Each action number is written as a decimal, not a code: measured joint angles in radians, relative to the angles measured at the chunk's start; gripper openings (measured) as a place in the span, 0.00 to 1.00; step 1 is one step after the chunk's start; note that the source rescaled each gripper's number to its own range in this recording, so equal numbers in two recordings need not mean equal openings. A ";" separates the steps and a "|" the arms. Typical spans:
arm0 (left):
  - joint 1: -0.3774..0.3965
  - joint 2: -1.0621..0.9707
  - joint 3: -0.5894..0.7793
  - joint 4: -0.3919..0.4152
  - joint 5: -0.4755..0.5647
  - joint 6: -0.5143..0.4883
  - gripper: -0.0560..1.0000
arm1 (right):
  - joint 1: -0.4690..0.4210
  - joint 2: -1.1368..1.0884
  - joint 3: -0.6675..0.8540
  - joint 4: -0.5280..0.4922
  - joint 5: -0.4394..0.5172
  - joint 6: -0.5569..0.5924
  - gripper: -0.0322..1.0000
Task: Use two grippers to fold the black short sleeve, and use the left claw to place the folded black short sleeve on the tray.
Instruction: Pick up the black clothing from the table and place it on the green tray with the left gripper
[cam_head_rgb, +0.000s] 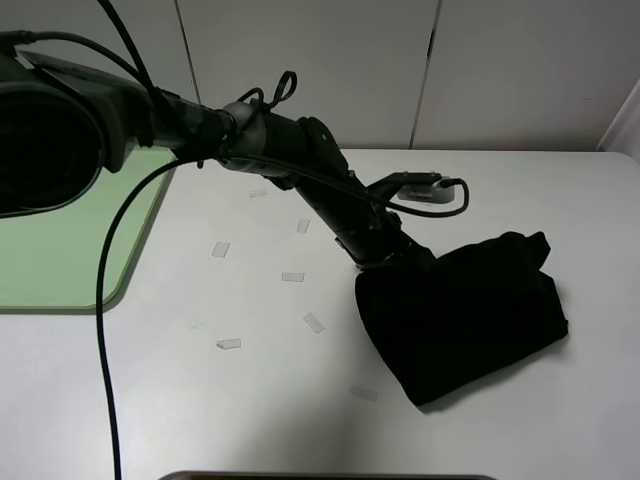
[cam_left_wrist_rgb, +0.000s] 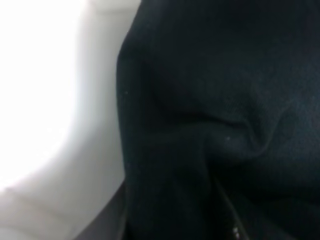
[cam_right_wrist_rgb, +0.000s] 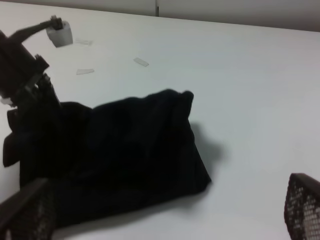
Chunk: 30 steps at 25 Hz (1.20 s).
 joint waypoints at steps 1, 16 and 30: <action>0.005 -0.004 0.000 0.008 -0.005 -0.006 0.33 | 0.000 0.000 0.000 0.000 0.000 0.000 1.00; 0.121 -0.182 0.243 0.121 -0.182 -0.093 0.32 | 0.000 0.000 0.000 0.000 0.000 0.000 1.00; 0.332 -0.563 0.768 0.258 -0.535 -0.069 0.32 | 0.000 0.000 0.000 0.000 0.000 0.000 1.00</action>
